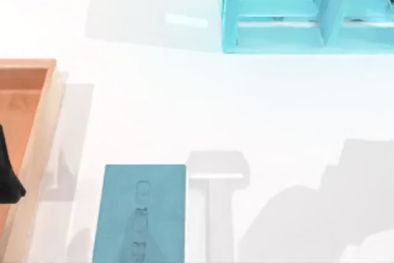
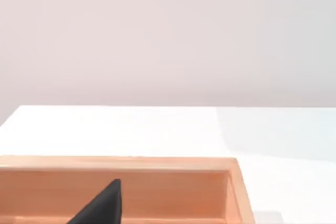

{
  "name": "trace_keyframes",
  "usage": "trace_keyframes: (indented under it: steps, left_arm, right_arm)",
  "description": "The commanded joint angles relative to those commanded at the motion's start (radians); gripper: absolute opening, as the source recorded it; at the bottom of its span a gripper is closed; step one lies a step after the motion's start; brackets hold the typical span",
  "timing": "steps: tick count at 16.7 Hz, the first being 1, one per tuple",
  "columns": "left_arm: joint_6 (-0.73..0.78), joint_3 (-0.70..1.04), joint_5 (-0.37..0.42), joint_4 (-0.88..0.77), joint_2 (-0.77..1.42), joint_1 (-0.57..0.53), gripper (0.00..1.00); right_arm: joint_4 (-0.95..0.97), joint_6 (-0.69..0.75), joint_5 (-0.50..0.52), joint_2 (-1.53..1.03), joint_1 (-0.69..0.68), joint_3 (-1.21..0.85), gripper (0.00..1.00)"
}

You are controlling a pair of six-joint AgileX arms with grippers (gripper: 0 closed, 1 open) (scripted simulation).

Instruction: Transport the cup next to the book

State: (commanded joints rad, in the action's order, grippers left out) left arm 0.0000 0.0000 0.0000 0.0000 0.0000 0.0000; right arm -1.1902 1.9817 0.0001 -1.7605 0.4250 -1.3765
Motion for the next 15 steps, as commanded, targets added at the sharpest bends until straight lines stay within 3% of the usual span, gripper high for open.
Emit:
trace_keyframes:
  steps: [7, 13, 15]
  left_arm:
    - [0.0, 0.0, 0.0, 0.0, 0.0, 0.0, 1.0]
    - [0.0, 0.0, 0.0, 0.0, 0.0, 0.0, 1.0]
    - [0.0, 0.0, 0.0, 0.0, 0.0, 0.0, 1.0]
  right_arm:
    - [0.309, -0.003, 0.0, -0.086, -0.002, 0.209, 1.0]
    - [0.345, -0.002, 0.0, -0.101, -0.002, 0.24, 1.0]
    - [0.345, -0.002, 0.0, -0.101, -0.002, 0.24, 0.85]
